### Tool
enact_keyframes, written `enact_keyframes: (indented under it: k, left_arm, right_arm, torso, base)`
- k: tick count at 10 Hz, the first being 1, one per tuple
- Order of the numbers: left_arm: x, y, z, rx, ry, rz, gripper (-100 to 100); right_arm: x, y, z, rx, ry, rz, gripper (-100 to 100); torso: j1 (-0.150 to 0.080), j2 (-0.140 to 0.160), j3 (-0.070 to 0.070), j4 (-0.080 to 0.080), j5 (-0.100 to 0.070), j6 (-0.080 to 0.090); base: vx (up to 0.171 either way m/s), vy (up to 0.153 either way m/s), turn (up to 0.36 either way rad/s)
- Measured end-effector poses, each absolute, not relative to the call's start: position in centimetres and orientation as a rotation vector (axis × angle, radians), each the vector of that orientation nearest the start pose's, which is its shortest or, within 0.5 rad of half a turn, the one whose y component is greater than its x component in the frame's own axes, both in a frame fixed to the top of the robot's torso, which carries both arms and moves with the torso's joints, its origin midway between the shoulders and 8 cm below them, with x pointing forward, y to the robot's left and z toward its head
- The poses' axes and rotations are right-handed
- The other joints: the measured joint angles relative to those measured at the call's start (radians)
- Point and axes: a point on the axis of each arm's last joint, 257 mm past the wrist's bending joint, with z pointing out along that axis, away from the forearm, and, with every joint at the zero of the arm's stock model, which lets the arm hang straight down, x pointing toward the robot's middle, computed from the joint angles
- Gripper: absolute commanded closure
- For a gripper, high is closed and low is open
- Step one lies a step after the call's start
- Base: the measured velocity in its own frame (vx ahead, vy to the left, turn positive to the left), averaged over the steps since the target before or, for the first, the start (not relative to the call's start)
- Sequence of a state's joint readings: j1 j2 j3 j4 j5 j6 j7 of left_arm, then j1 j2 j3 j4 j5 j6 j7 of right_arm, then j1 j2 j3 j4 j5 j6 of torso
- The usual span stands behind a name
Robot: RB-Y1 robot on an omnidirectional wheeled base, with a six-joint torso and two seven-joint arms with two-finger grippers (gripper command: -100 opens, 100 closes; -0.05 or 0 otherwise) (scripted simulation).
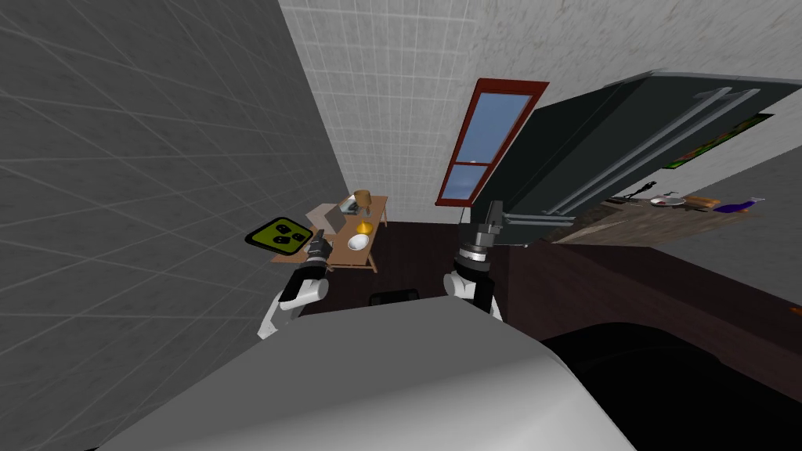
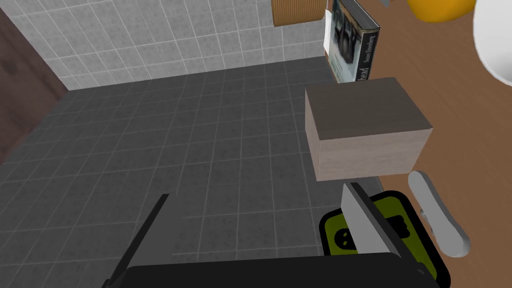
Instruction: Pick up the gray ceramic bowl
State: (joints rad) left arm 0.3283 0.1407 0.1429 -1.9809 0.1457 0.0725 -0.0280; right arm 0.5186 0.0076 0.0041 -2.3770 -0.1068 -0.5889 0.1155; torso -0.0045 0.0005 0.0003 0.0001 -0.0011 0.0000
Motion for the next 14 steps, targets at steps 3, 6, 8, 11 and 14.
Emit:
enact_keyframes:
  k: [3, 6, 8, 11, 14]
  left_arm:
    - [45.3, 36.6, -21.1, -1.289, 1.138, -0.982, -100]
    - [45.5, 37.4, -23.2, -1.349, 1.183, -0.944, -100]
    - [45.5, 37.7, -24.9, -1.388, 1.215, -0.919, -100]
    - [45.6, 37.5, -27.5, -1.455, 1.276, -0.872, -100]
    - [45.7, 38.2, -31.1, -1.535, 1.362, -0.803, -100]
  right_arm:
    - [30.2, -28.8, 7.6, 0.557, 0.447, 1.289, 0]
    - [30.2, -28.8, 7.6, 0.557, 0.447, 1.289, 0]
    - [30.2, -28.8, 7.6, 0.557, 0.447, 1.289, 0]
    - [30.2, -28.8, 7.6, 0.557, 0.447, 1.289, 0]
    - [30.2, -28.8, 7.6, 0.557, 0.447, 1.289, 0]
  torso:
    - [0.001, 0.0, 0.0, 0.0, 0.0, 0.0]
    - [0.003, -0.001, -0.001, 0.0, 0.0, 0.0]
    - [0.003, -0.002, -0.001, 0.0, 0.0, 0.0]
    - [0.002, -0.003, -0.002, -0.001, 0.0, 0.0]
    - [0.003, -0.007, -0.004, -0.002, 0.001, 0.0]
  base:
    - [-0.009, -0.057, -0.007]
    - [0.015, -0.038, -0.007]
    - [0.021, -0.038, -0.005]
    - [0.045, -0.036, -0.004]
    - [0.086, -0.026, 0.0]
